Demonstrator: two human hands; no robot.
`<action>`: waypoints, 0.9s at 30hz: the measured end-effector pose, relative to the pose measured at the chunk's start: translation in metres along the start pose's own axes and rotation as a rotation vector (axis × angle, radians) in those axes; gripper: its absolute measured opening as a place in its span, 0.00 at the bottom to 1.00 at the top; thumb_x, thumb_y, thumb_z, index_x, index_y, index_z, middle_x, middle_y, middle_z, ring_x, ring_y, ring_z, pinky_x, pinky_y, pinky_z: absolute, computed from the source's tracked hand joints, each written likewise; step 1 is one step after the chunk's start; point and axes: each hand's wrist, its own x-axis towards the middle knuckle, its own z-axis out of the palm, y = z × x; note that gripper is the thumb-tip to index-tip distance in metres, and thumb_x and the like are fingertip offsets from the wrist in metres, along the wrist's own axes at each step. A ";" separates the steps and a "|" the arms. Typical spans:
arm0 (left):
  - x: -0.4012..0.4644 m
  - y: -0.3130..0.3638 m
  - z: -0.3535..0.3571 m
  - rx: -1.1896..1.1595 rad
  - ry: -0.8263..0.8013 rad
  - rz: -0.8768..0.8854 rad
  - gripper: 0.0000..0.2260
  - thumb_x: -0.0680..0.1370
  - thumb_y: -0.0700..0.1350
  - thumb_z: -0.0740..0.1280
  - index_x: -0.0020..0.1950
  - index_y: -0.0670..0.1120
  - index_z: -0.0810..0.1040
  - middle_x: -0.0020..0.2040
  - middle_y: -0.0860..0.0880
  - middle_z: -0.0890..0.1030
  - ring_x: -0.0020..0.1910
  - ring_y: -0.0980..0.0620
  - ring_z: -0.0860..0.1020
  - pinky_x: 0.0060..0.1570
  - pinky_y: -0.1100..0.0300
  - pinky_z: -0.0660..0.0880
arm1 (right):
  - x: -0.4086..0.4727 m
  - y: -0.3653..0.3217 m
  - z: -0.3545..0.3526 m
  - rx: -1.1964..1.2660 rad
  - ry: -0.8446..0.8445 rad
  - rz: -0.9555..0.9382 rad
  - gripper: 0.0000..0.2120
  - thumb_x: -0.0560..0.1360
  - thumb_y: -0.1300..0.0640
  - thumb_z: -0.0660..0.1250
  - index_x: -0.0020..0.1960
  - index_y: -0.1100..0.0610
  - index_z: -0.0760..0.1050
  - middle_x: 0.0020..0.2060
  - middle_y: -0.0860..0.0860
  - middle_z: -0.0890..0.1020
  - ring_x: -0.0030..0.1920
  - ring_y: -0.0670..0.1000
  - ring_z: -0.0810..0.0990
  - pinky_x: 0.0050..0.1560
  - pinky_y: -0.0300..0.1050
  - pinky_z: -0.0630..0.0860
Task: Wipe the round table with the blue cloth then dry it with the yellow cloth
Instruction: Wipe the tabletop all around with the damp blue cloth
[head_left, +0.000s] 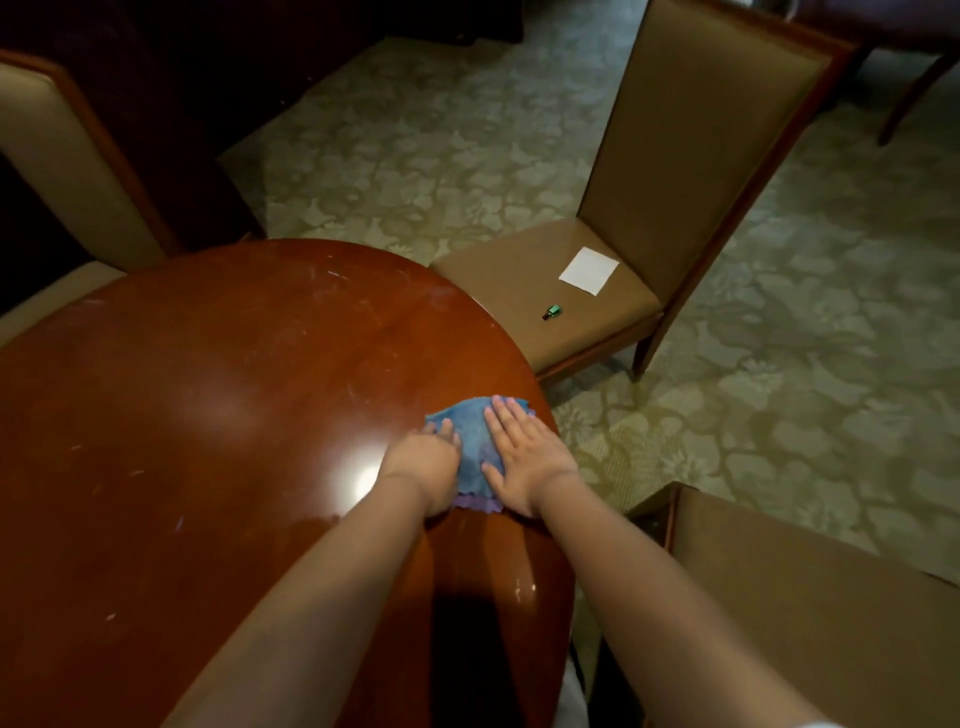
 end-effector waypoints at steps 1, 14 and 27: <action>-0.005 -0.001 0.005 -0.011 0.001 -0.001 0.28 0.81 0.48 0.57 0.78 0.41 0.50 0.78 0.42 0.50 0.76 0.45 0.55 0.70 0.55 0.59 | -0.003 -0.005 0.001 -0.011 -0.006 -0.001 0.34 0.81 0.42 0.44 0.76 0.59 0.34 0.76 0.54 0.36 0.75 0.51 0.35 0.75 0.48 0.40; -0.052 -0.008 0.039 -0.041 -0.028 -0.029 0.30 0.81 0.49 0.59 0.78 0.41 0.49 0.79 0.43 0.49 0.76 0.45 0.54 0.72 0.54 0.59 | -0.030 -0.057 0.010 -0.066 -0.106 0.007 0.33 0.81 0.42 0.43 0.76 0.58 0.31 0.75 0.53 0.33 0.75 0.51 0.32 0.75 0.48 0.38; -0.051 -0.016 0.047 -0.246 0.054 -0.066 0.30 0.81 0.50 0.60 0.78 0.44 0.50 0.79 0.47 0.48 0.77 0.49 0.51 0.72 0.52 0.55 | -0.014 -0.055 0.000 -0.091 -0.084 -0.041 0.32 0.82 0.44 0.43 0.76 0.57 0.31 0.75 0.52 0.33 0.75 0.50 0.32 0.73 0.46 0.35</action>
